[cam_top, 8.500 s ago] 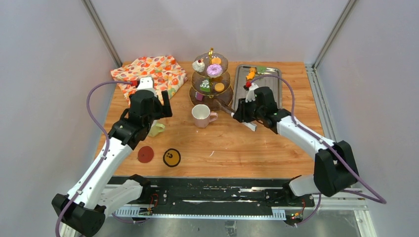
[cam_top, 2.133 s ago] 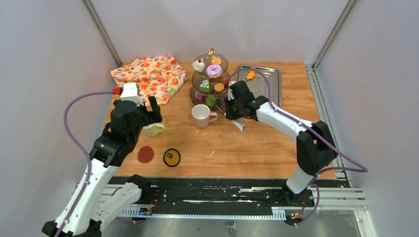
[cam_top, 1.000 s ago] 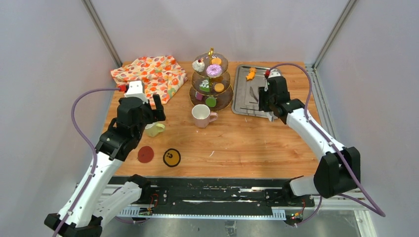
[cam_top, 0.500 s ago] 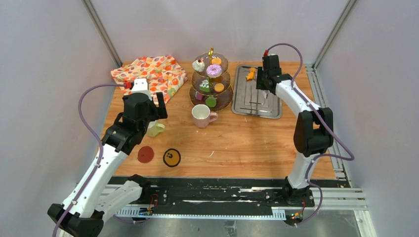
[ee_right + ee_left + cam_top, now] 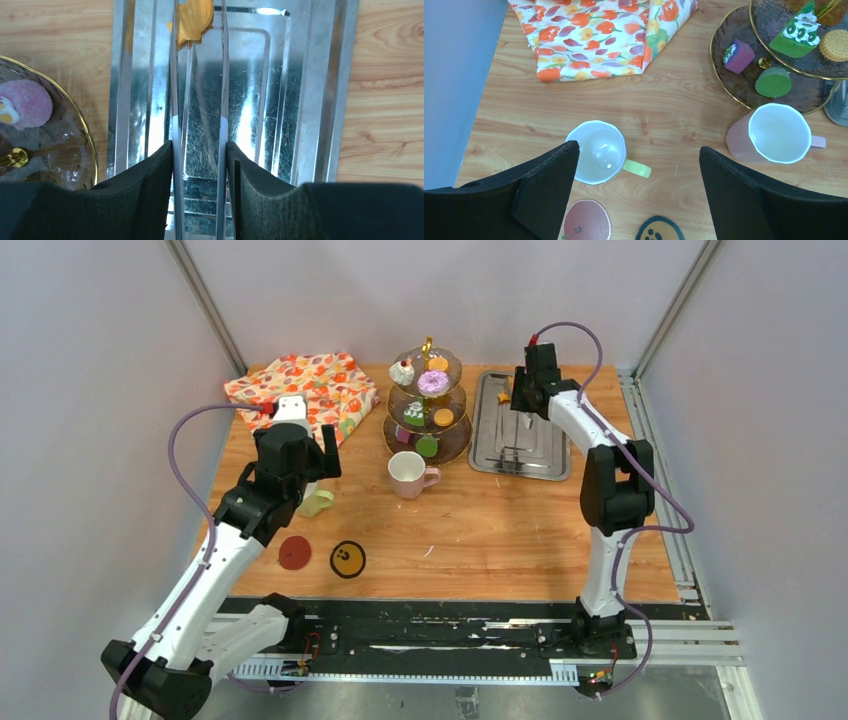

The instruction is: Serve the afternoon tea

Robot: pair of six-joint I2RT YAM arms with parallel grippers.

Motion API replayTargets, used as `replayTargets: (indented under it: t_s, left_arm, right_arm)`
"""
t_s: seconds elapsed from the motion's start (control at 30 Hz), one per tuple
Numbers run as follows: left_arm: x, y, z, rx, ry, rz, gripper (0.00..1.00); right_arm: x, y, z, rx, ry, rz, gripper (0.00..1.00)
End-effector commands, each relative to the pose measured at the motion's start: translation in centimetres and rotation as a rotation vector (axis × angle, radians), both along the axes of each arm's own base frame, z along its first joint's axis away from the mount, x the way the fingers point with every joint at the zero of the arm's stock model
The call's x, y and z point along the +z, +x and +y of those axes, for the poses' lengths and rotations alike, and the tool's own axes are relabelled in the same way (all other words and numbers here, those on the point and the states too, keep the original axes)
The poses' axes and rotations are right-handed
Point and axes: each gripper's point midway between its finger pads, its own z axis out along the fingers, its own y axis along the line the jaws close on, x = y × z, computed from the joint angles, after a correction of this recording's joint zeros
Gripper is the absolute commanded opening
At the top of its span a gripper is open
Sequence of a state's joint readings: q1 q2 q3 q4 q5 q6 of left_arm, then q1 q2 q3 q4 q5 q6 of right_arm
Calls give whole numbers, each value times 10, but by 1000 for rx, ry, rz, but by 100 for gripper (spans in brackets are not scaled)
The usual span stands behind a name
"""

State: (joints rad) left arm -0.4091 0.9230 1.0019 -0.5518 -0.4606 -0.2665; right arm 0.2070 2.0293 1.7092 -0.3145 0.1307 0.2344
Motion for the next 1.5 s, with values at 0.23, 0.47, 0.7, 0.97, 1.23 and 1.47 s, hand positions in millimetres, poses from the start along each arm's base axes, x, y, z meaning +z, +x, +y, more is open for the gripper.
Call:
replayTargets:
  t_s: [0.23,0.47,0.7,0.97,1.23,1.47]
  left_arm:
    - [9,11,-4,0,0,-35,94]
    - [10,14,-6,-3,-6,-38,94]
    - [14,10,-2,3,2,-47,95]
    - [15,10,-3,8,-18,-63,95]
    - [11,12,-4,10,-14,-50,95]
    - [10,15,-3,15,0,-47,94]
  right_arm:
    - [-13,15,-3,-37,61,12,42]
    - [-11,6,-13,-62,27,21,35]
    - [-8,-15,-32,-67,8,45,35]
    - [-11,-25,-52,-68,25,94,44]
    - [-16,-14,-47,-25,26,115,45]
    - [-15,-11,-40,-2,40,120,44]
